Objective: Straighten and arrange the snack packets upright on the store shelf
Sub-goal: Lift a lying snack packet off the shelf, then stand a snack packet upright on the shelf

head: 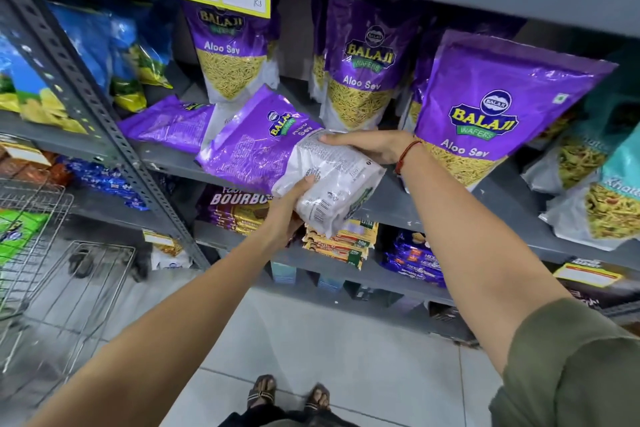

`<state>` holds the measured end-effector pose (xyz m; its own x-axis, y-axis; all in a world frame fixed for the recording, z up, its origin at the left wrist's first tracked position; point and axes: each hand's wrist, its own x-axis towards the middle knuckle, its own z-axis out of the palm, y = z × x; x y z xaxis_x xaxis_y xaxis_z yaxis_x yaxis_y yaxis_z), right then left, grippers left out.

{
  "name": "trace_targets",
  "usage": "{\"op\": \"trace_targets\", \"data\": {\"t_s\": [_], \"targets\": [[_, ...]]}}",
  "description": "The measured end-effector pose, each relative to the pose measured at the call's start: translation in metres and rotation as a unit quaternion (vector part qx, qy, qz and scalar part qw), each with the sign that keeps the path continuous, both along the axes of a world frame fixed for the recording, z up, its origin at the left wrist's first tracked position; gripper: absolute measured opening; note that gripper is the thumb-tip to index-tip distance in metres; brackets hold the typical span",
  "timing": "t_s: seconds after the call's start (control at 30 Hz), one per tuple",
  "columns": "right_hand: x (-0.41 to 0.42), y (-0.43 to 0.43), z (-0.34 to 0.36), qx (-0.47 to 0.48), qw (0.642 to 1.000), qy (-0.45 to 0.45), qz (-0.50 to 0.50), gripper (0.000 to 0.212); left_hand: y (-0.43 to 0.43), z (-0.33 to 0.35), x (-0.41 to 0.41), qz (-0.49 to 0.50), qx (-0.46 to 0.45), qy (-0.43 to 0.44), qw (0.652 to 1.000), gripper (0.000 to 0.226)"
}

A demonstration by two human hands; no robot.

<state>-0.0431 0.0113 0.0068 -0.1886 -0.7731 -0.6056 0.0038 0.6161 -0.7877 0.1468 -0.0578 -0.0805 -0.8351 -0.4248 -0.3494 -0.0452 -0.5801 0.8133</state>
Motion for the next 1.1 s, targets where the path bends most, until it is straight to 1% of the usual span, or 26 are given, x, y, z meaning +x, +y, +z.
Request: {"op": "trace_targets", "data": {"t_s": [0.07, 0.13, 0.23, 0.3, 0.37, 0.43, 0.47, 0.5, 0.57, 0.63, 0.73, 0.8, 0.83, 1.0, 1.03, 1.1], "targets": [[0.007, -0.003, -0.003, -0.008, 1.0, -0.014, 0.0, 0.031, -0.006, 0.002, 0.003, -0.009, 0.001, 0.012, 1.0, 0.068], [0.01, -0.004, -0.004, -0.017, 1.0, -0.022, -0.004, 0.032, -0.012, 0.006, 0.004, -0.013, 0.008, 0.015, 1.0, 0.065], [0.013, -0.002, 0.001, -0.028, 1.0, 0.002, 0.002, 0.027, -0.026, 0.017, 0.002, -0.044, 0.03, 0.042, 0.998, 0.056], [0.012, 0.001, 0.003, -0.037, 0.999, 0.023, -0.001, 0.029, -0.037, 0.025, 0.001, -0.074, 0.028, 0.051, 0.996, 0.05], [0.012, 0.006, 0.003, -0.052, 0.998, 0.026, -0.004, 0.035, -0.048, 0.033, -0.001, -0.076, -0.01, 0.022, 0.997, 0.046], [0.01, 0.01, 0.002, -0.062, 0.998, 0.032, -0.005, 0.036, -0.059, 0.04, -0.005, -0.048, -0.073, -0.021, 0.996, 0.039], [0.009, 0.011, 0.001, -0.067, 0.997, 0.037, -0.014, 0.036, -0.063, 0.045, -0.007, -0.03, -0.108, -0.044, 0.993, 0.042], [0.008, 0.012, 0.0, -0.074, 0.996, 0.038, -0.035, 0.038, -0.066, 0.05, -0.01, -0.015, -0.141, -0.062, 0.988, 0.049], [0.005, 0.012, -0.001, -0.098, 0.99, 0.05, -0.09, 0.038, -0.071, 0.058, -0.018, 0.006, -0.191, -0.072, 0.979, 0.06], [-0.001, 0.013, -0.001, -0.129, 0.978, 0.097, -0.135, 0.033, -0.075, 0.063, -0.028, 0.0, -0.242, -0.067, 0.968, 0.056], [-0.008, 0.016, 0.003, -0.192, 0.952, 0.14, -0.194, 0.022, -0.078, 0.073, -0.042, -0.02, -0.279, -0.018, 0.96, 0.029], [-0.015, 0.018, 0.007, -0.232, 0.932, 0.162, -0.226, 0.023, -0.079, 0.085, -0.053, -0.015, -0.297, 0.022, 0.955, 0.018], [-0.017, 0.018, 0.011, -0.249, 0.921, 0.172, -0.247, 0.024, -0.08, 0.093, -0.059, -0.013, -0.305, 0.037, 0.952, 0.015], [-0.022, 0.013, 0.026, -0.361, 0.849, 0.181, -0.341, 0.027, -0.087, 0.119, -0.087, 0.006, -0.329, 0.073, 0.942, 0.022], [-0.024, 0.012, 0.028, -0.375, 0.838, 0.182, -0.351, 0.03, -0.09, 0.124, -0.091, 0.015, -0.332, 0.075, 0.94, 0.023], [-0.028, 0.009, 0.029, -0.379, 0.829, 0.193, -0.362, 0.032, -0.096, 0.134, -0.101, 0.034, -0.343, 0.077, 0.935, 0.025]]}}
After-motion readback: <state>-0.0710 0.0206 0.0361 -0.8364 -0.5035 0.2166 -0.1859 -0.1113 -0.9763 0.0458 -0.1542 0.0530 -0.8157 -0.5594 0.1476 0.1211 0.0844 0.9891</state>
